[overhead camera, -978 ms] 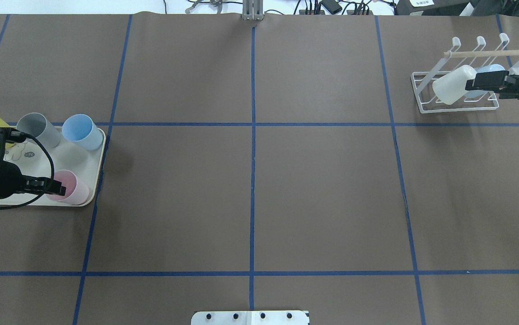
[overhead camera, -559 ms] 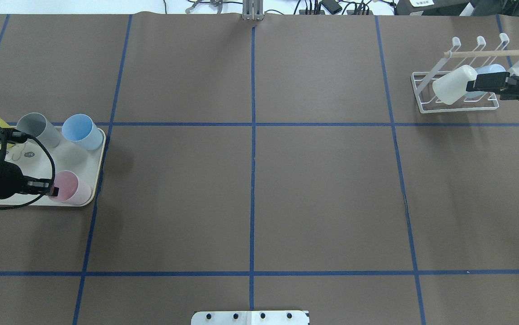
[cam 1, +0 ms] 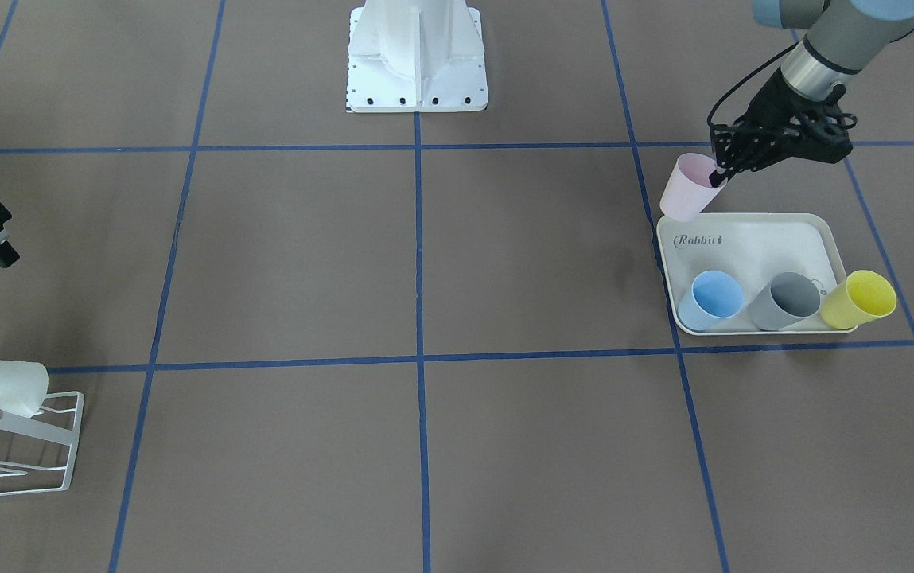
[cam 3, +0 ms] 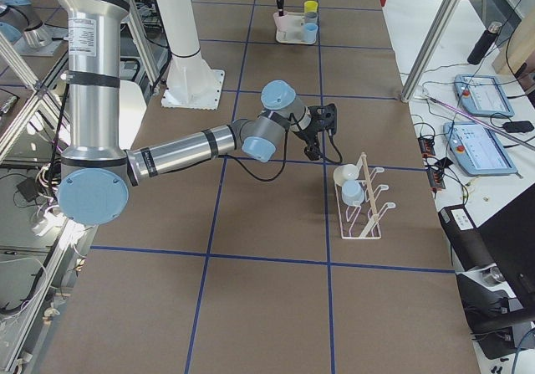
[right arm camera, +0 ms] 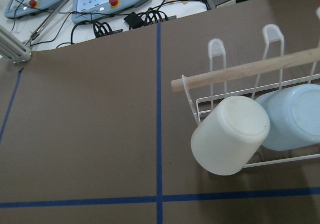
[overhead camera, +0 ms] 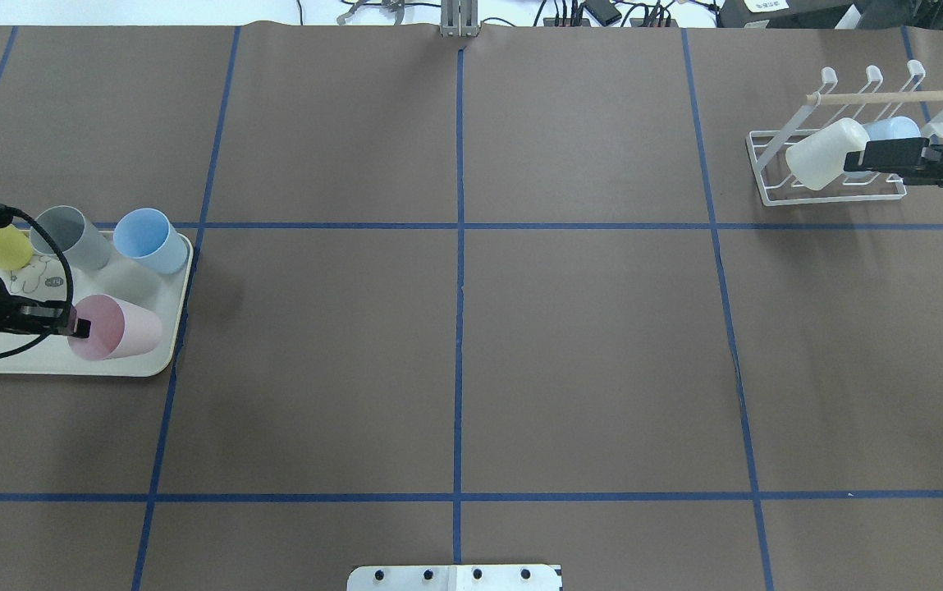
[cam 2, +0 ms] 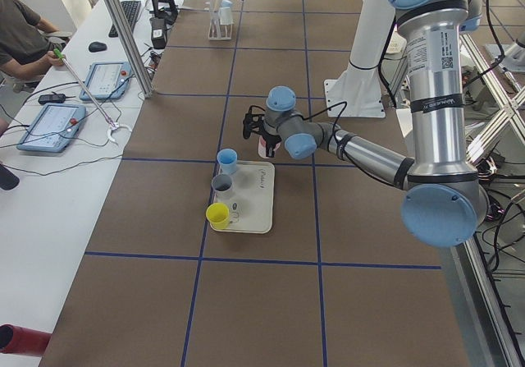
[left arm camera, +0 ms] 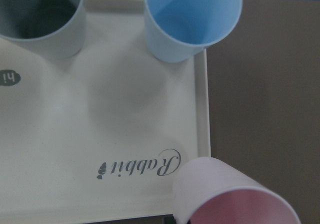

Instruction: Transfer IKEA cup to right arm and place on rack

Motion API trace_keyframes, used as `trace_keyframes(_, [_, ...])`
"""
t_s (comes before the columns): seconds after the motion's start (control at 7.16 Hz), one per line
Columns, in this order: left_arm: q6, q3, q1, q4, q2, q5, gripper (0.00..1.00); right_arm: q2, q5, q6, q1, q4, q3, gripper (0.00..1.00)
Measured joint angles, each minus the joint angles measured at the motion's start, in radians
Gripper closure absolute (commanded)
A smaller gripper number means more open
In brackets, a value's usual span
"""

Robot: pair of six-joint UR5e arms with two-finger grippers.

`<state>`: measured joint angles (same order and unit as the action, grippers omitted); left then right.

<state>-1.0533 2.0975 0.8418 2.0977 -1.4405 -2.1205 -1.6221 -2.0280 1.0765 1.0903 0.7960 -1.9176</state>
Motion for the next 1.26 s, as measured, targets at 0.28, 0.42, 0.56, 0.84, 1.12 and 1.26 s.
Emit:
trace_keyframes(0.28, [-0.254, 0.026, 0.003, -0.040, -0.207, -0.006, 1.00, 0.002, 0.004, 0.120, -0.080, -0.040, -0.054, 0.00])
trace_keyframes(0.42, [-0.421, -0.002, -0.031, -0.036, -0.351, -0.003, 1.00, 0.007, 0.006, 0.259, -0.131, -0.107, -0.068, 0.00])
trace_keyframes(0.56, [-0.592, -0.047, -0.077, -0.003, -0.486, 0.010, 1.00, 0.015, 0.006, 0.428, -0.172, -0.208, -0.073, 0.00])
trace_keyframes(0.84, [-0.921, -0.193, -0.144, 0.304, -0.635, 0.125, 1.00, 0.071, 0.003, 0.752, -0.209, -0.373, -0.081, 0.00])
trace_keyframes(1.12, [-1.135, -0.339, -0.171, 0.711, -0.658, 0.209, 1.00, 0.161, 0.004, 1.029, -0.227, -0.478, -0.084, 0.00])
trace_keyframes(1.26, [-1.182, -0.389, -0.179, 0.864, -0.661, 0.219, 1.00, 0.213, 0.006, 1.109, -0.244, -0.498, -0.087, 0.00])
